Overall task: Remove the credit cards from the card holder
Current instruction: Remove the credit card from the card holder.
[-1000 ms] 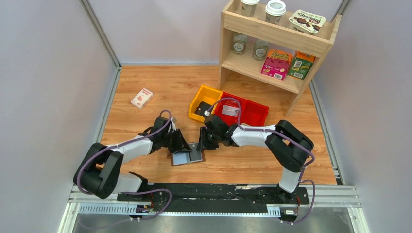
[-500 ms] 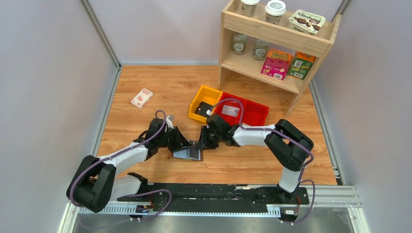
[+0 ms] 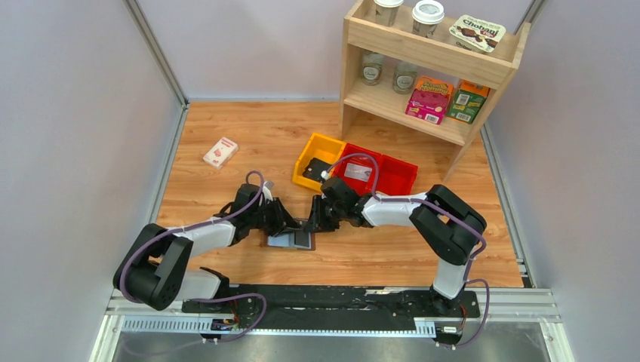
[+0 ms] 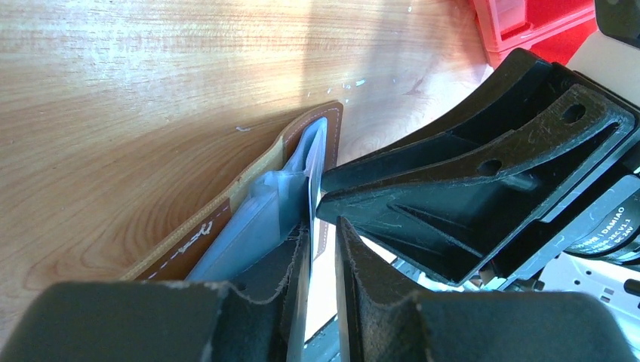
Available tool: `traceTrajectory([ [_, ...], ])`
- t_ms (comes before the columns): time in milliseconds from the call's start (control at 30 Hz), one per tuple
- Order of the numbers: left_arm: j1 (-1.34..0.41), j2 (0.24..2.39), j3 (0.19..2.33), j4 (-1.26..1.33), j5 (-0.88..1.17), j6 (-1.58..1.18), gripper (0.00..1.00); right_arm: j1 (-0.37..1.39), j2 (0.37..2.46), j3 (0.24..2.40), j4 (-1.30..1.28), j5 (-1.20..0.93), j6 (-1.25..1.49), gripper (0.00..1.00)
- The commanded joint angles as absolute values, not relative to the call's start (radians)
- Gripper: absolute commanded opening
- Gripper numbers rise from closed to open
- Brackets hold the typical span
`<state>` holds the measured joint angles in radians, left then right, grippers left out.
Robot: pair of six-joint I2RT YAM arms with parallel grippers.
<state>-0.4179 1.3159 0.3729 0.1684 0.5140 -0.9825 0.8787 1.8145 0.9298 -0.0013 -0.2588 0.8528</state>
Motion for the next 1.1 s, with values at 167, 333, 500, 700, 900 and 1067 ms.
traceTrajectory([
  [167, -0.42, 1.233, 0.373, 0.216, 0.532, -1.006, 0.18, 0.882, 1.899, 0.887, -0.02, -0.221, 0.853, 0.32],
  [333, -0.399, 1.154, 0.365, 0.135, 0.506, -0.988, 0.15, 0.877, 1.916, 0.881, -0.034, -0.212, 0.853, 0.31],
  [500, -0.382, 1.124, 0.351, 0.097, 0.508, -0.985, 0.14, 0.876, 1.93, 0.893, -0.052, -0.199, 0.845, 0.31],
  [700, -0.373, 1.083, 0.357, 0.019, 0.48, -0.965, 0.11, 0.876, 1.933, 0.902, -0.086, -0.173, 0.838, 0.29],
  [900, -0.368, 1.045, 0.379, -0.113, 0.428, -0.911, 0.08, 0.876, 1.924, 0.905, -0.109, -0.147, 0.828, 0.27],
  [1067, -0.364, 1.014, 0.391, -0.234, 0.371, -0.87, 0.06, 0.876, 1.922, 0.913, -0.121, -0.135, 0.819, 0.27],
])
